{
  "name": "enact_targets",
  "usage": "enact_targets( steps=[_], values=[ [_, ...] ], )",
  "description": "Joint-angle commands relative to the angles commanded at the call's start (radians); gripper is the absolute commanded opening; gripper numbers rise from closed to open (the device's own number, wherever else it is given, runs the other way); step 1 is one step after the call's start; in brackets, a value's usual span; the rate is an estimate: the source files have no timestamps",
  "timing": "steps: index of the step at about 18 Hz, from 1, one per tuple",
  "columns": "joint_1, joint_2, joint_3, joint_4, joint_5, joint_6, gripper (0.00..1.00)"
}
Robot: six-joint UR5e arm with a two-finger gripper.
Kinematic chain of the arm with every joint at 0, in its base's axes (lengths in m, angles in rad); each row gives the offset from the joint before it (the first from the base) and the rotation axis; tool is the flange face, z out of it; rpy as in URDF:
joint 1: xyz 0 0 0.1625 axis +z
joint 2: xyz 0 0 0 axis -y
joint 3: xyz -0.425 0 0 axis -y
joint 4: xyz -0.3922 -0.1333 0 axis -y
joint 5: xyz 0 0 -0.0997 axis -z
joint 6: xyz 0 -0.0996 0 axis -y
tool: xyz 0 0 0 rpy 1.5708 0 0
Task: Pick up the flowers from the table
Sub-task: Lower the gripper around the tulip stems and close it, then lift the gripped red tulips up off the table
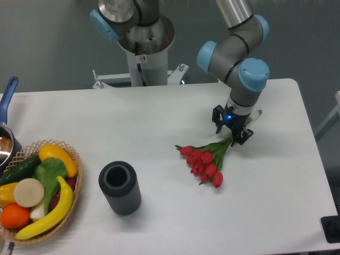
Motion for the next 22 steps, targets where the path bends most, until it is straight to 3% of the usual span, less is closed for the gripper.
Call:
enact_targets(
  steps=[6,12,17,22],
  values=[
    [0.0,0.002,0.002,0.0,0.002,-0.031,0.27],
    [-0.002,0.005,0.012,-0.002,0.002,-0.092,0.18],
    [0.0,0.017,0.015,-0.002,-0.003,-0.101,0.17],
    [0.0,0.084,0.025,0.0,-0.058,-0.106,0.17]
  ],
)
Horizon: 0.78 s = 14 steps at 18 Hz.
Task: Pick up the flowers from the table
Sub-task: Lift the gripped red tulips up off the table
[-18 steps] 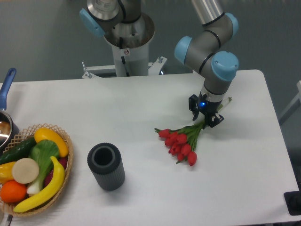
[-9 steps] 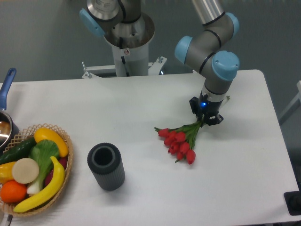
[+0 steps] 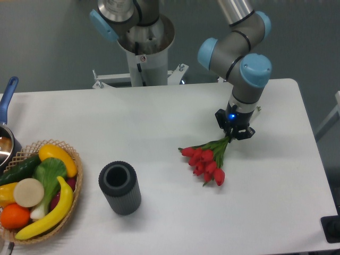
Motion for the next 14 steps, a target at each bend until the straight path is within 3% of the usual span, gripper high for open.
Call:
enact_targets(
  steps=[4,7,14],
  values=[
    [0.008,0.086,0.003,-0.002,-0.224,-0.083,0.18],
    [0.018,0.141,0.003,-0.002,-0.318,-0.121,0.17],
    [0.025,0.193,0.032,0.005,-0.627,-0.276,0.17]
  ],
)
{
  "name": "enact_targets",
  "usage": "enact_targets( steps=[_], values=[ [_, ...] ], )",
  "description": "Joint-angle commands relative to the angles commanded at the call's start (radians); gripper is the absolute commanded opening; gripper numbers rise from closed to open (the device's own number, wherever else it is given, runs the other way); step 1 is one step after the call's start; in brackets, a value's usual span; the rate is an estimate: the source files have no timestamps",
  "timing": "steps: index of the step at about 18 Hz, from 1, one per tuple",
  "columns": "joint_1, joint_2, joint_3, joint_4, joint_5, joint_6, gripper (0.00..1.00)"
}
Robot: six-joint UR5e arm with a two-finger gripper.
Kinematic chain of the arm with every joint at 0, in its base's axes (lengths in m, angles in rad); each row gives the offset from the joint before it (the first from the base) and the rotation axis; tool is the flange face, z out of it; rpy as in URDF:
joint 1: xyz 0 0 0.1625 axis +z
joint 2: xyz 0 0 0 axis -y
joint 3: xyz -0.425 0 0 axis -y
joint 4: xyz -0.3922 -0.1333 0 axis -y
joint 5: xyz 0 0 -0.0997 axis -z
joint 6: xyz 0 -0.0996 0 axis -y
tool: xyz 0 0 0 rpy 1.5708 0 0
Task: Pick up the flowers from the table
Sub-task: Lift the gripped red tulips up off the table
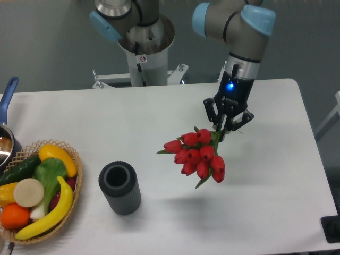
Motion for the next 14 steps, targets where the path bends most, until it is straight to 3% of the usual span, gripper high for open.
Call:
enact_targets(
  steps=[6,14],
  values=[
    [0.043,0.005,0.023,0.002,-0.123,-0.066,0.17],
    [0.061,0.0,0.029,0.002,-0.132,-0.066,0.17]
  ],
)
